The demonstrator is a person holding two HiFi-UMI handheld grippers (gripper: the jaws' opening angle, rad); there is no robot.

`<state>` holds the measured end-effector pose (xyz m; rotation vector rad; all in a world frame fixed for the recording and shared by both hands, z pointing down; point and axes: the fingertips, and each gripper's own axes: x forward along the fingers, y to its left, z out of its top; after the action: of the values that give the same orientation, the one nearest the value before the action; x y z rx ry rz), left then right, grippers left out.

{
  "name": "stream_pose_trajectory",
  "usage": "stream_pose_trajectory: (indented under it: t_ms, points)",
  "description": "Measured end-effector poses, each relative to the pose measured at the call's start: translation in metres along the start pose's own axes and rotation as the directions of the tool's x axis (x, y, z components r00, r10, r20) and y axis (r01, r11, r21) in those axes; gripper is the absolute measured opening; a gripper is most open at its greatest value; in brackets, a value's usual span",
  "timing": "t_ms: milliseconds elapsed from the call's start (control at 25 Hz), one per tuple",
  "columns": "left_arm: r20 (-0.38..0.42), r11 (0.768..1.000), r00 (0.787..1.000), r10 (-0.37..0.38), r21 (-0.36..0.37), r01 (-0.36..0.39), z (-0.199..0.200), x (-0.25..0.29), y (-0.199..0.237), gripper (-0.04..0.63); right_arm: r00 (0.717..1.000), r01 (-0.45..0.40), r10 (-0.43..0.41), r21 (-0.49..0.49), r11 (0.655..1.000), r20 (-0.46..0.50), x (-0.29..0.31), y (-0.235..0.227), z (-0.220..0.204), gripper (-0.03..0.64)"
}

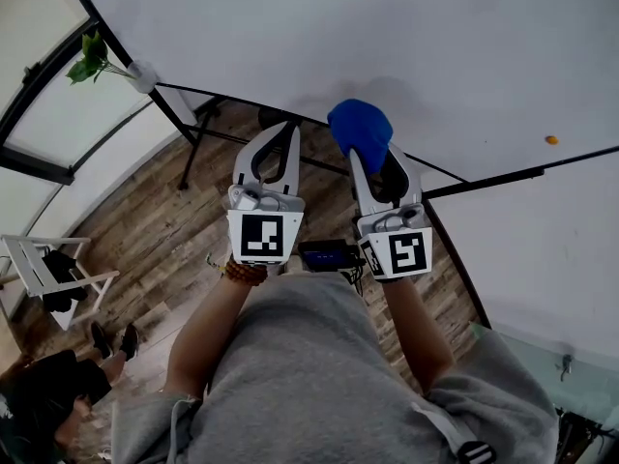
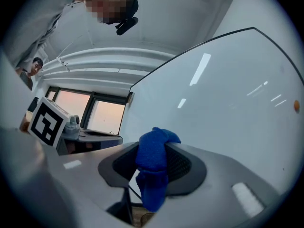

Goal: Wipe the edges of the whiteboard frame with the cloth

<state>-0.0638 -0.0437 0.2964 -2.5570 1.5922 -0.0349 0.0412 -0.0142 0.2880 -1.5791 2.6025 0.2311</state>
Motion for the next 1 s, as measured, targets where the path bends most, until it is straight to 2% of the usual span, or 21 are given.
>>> stream_pose_trajectory:
  t_ms: [440,1000]
  points:
    - [-0.033,1.0,0.999,-0.003,0.005,0.003,-0.015,-0.005,-0.042,0.011,0.997,0.01,-0.009,0.015,1.0,-0.081,-0.048,-0.023,-0.034,0.158]
    - [-0.052,1.0,0.999,0.017,0.016,-0.016,-0.028,0.001,-0.053,0.011,0.992,-0.015,0.017,0.024,1.0,-0.121,-0.052,-0.038,-0.053,0.158]
